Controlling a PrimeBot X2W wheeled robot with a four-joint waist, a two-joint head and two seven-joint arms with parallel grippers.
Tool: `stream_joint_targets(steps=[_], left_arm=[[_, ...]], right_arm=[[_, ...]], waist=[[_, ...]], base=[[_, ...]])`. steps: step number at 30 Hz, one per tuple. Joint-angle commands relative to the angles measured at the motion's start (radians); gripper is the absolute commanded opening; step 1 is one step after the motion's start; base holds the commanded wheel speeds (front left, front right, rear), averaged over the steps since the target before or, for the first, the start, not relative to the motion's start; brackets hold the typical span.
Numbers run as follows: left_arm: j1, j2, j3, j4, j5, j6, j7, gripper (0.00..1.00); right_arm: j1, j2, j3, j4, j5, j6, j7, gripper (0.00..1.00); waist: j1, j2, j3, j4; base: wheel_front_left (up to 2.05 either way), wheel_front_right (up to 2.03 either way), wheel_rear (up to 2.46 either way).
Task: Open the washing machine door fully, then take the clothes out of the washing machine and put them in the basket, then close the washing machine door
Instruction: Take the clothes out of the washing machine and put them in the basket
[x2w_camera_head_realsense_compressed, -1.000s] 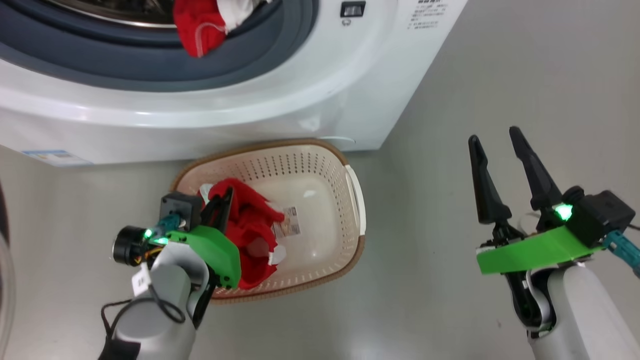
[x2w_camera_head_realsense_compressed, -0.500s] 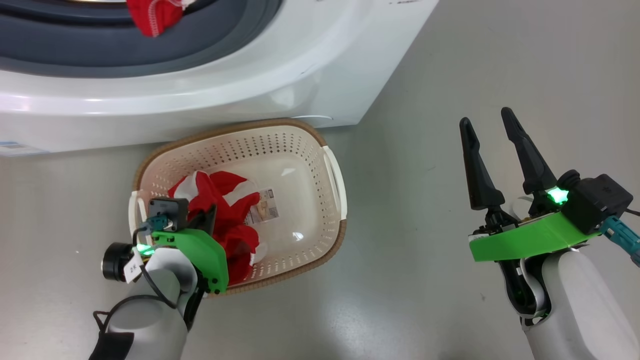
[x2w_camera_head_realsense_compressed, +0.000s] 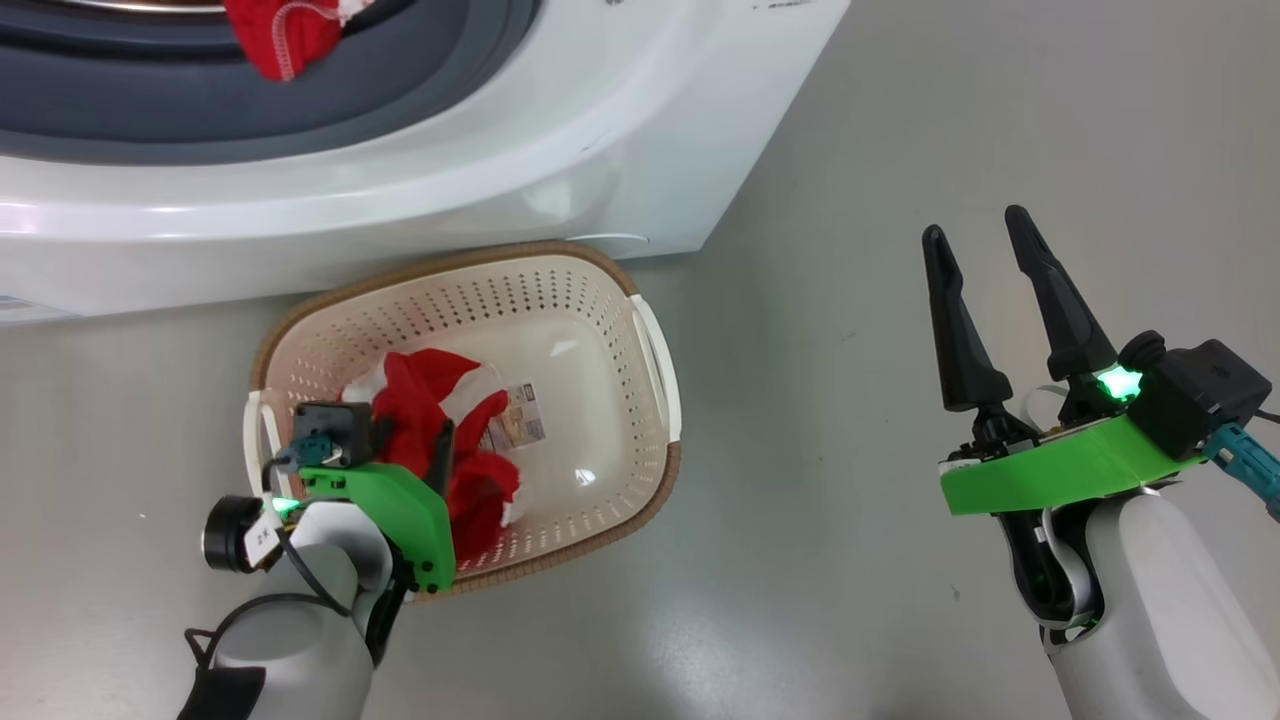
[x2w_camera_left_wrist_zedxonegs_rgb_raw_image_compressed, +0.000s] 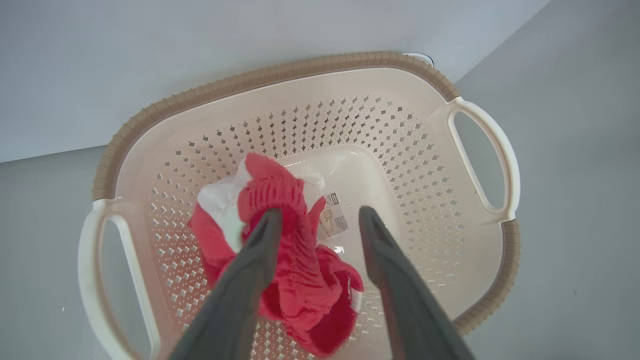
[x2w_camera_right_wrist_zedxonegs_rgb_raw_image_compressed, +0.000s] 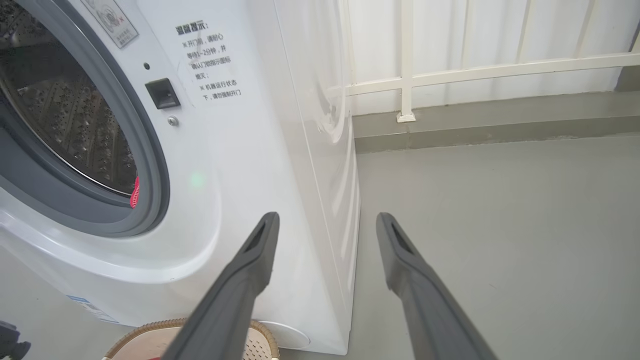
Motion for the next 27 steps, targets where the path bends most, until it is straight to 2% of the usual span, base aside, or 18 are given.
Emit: stream_joint_targets(steps=[1, 10, 18, 27], left_arm=[[0.001, 0.028, 0.018, -0.006, -0.005, 0.002, -0.017, 1.00], [0.021, 0.027, 0.019, -0.043, -0.021, 0.006, -0.029, 1.00], [0.093, 0.026, 0.060, -0.236, -0.014, 0.022, -0.029, 1.00], [0.217, 0.031, 0.136, -0.485, 0.037, 0.037, -0.030, 1.00]], right_arm=[[0.007, 0.002, 0.016, -0.020, -0.002, 0.007, -0.006, 1.00], [0.007, 0.002, 0.006, -0.015, -0.025, 0.007, -0.006, 1.00], [0.030, 0.002, -0.017, -0.010, -0.061, 0.007, -0.006, 1.00], [0.075, 0.002, -0.041, -0.010, -0.085, 0.007, -0.006, 1.00]], waist=[[0.0000, 0.0000, -0.015, 0.012], [0.0000, 0.0000, -0.070, 0.052], [0.0000, 0.0000, -0.150, 0.093], [0.0000, 0.0000, -0.243, 0.108]], base=[[0.00, 0.00, 0.00], [0.00, 0.00, 0.00], [0.00, 0.00, 0.00], [0.00, 0.00, 0.00]])
